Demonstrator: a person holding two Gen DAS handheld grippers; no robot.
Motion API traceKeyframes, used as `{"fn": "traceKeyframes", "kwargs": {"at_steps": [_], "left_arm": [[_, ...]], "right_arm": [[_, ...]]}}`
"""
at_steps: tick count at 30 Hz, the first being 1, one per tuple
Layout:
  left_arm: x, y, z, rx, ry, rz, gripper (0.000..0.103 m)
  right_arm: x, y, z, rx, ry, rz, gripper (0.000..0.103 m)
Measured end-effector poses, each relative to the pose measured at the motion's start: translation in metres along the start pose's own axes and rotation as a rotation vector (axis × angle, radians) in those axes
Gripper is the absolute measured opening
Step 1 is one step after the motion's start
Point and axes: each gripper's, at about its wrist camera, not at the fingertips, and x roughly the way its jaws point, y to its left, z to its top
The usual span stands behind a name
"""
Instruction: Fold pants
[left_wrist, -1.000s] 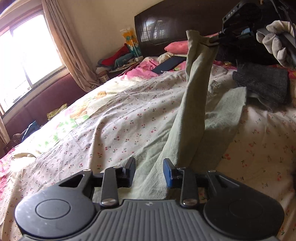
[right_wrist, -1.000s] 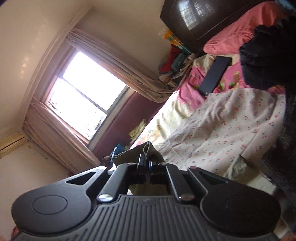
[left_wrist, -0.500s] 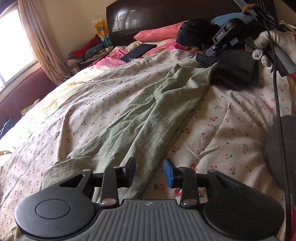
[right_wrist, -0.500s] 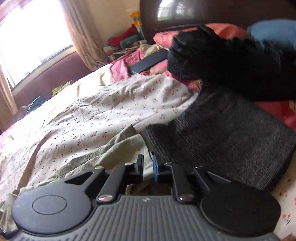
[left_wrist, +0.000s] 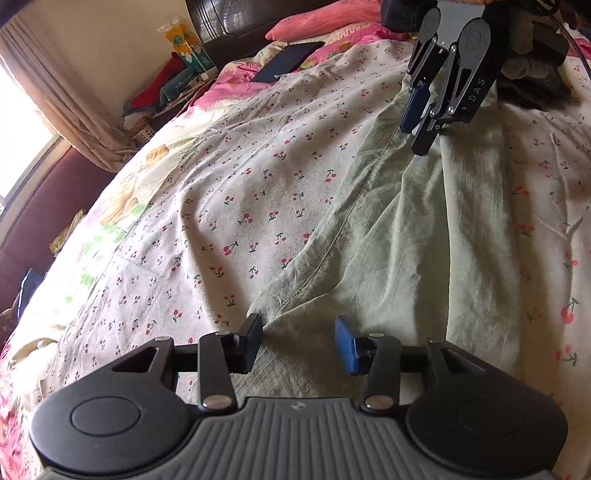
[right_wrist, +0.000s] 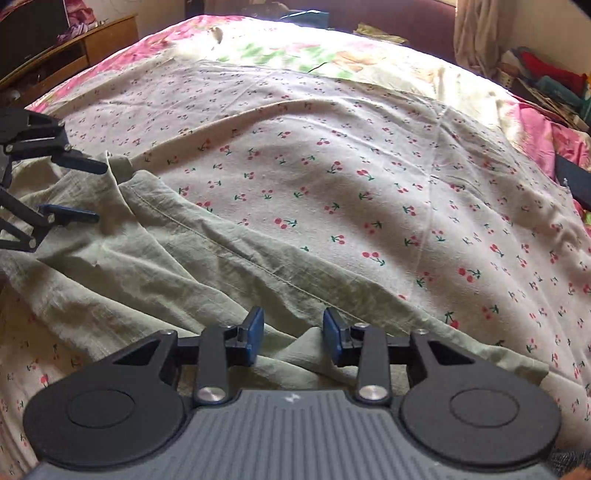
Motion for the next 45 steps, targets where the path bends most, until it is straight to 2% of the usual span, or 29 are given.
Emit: {"fn": "traceKeyframes", "kwargs": {"at_steps": [3,8,10,13,15,16,17,19,22,26,29,31,32,35,38,39,40,41,43,45], "left_arm": [[0.012,-0.001,-0.002,0.047,0.033,-0.039,0.057],[0.009,0.003,0.000,0.047,0.037,-0.070,0.056],[0.008,0.004,0.001,0.052,0.044,-0.086,0.047],[0.008,0.000,-0.003,0.069,0.058,-0.065,0.035],[0.006,-0.001,-0.003,0.074,0.057,-0.055,0.032],[0.005,0.000,-0.004,0.071,0.055,-0.053,0.030],[0.004,0.001,-0.004,0.067,0.054,-0.049,0.028],[0.002,0.004,-0.005,0.060,0.043,-0.041,0.026],[-0.004,0.007,-0.006,0.050,0.015,-0.013,0.024],[-0.007,0.018,-0.005,0.003,-0.024,0.055,0.023],[-0.007,0.027,-0.007,-0.051,-0.046,0.103,0.022],[0.000,0.028,-0.013,-0.057,-0.030,0.169,0.023],[0.006,0.029,-0.017,-0.056,-0.008,0.187,0.023],[0.015,0.031,-0.024,-0.094,0.034,0.205,0.024],[-0.001,0.028,-0.030,-0.097,0.003,0.219,0.027],[-0.007,0.028,-0.032,-0.099,-0.004,0.231,0.031],[-0.012,0.026,-0.036,-0.105,-0.009,0.243,0.033],[-0.017,0.025,-0.039,-0.109,-0.015,0.251,0.033],[-0.028,0.022,-0.042,-0.123,-0.022,0.225,0.033],[-0.032,0.017,-0.044,-0.131,-0.008,0.202,0.033]], "right_arm": [[0.012,-0.003,0.002,-0.044,0.076,0.023,0.036],[0.007,-0.003,0.003,-0.070,0.114,0.084,0.037],[0.003,0.001,0.001,-0.117,0.128,0.085,0.036],[0.009,0.008,0.004,-0.166,0.171,0.047,0.035],[0.010,0.007,0.006,-0.151,0.183,0.028,0.026],[0.010,0.007,0.007,-0.139,0.188,0.021,0.012],[0.008,0.007,0.007,-0.129,0.192,0.016,0.006],[0.004,0.009,0.007,-0.122,0.188,-0.003,0.004],[-0.010,0.016,0.010,-0.130,0.134,-0.052,0.003],[-0.030,0.007,0.026,-0.036,-0.031,-0.118,0.003],[-0.029,-0.004,0.034,0.052,-0.115,-0.162,0.003],[-0.017,-0.006,0.030,0.057,-0.092,-0.178,0.003],[-0.005,-0.006,0.024,0.058,-0.065,-0.213,0.005],[0.021,-0.010,0.008,0.121,-0.038,-0.261,0.011],[0.012,-0.011,0.002,0.167,-0.090,-0.252,0.014],[0.005,-0.011,0.001,0.179,-0.108,-0.252,0.017],[-0.003,-0.009,0.000,0.181,-0.133,-0.268,0.022],[-0.011,-0.005,-0.001,0.170,-0.161,-0.294,0.022],[-0.025,0.008,-0.002,0.132,-0.217,-0.322,0.022],[-0.034,0.022,-0.002,0.113,-0.252,-0.275,0.022]]}}
